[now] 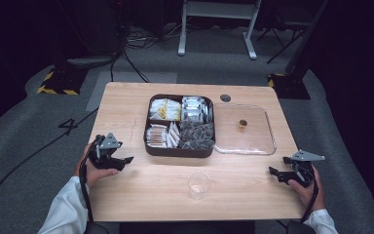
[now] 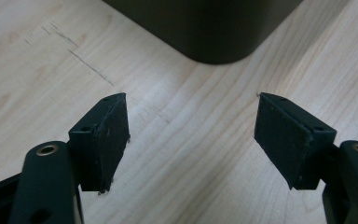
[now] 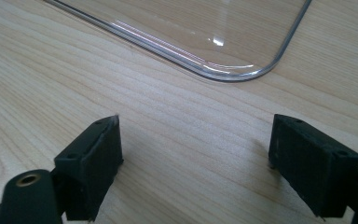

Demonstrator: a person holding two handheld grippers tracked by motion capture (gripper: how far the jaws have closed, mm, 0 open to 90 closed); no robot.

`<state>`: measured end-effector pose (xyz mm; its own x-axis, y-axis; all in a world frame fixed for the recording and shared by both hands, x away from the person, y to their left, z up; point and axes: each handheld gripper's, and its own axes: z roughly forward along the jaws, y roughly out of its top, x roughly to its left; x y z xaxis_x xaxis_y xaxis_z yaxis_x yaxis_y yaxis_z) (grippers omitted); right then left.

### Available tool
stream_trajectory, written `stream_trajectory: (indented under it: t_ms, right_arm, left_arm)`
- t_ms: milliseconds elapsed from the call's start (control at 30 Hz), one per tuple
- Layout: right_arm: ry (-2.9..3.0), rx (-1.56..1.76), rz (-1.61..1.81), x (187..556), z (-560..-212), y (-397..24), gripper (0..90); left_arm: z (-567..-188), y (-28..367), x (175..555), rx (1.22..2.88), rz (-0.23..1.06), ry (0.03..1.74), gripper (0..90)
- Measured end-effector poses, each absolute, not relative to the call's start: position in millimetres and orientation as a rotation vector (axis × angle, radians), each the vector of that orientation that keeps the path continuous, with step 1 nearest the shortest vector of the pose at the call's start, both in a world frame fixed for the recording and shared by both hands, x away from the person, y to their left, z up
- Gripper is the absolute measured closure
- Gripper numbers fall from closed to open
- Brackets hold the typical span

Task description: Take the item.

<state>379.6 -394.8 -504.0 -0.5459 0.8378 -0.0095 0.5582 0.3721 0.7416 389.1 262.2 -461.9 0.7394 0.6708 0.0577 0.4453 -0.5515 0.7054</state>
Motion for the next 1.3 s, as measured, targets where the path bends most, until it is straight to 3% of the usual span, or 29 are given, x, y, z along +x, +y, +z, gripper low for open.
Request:
stream_trajectory:
  t_ms: [1300]
  right_arm:
    - [2.253,1.212,0.993,380,-504,-395,17.5]
  left_arm:
    - [-393,214,470,2.179,0.466,0.689,37.3]
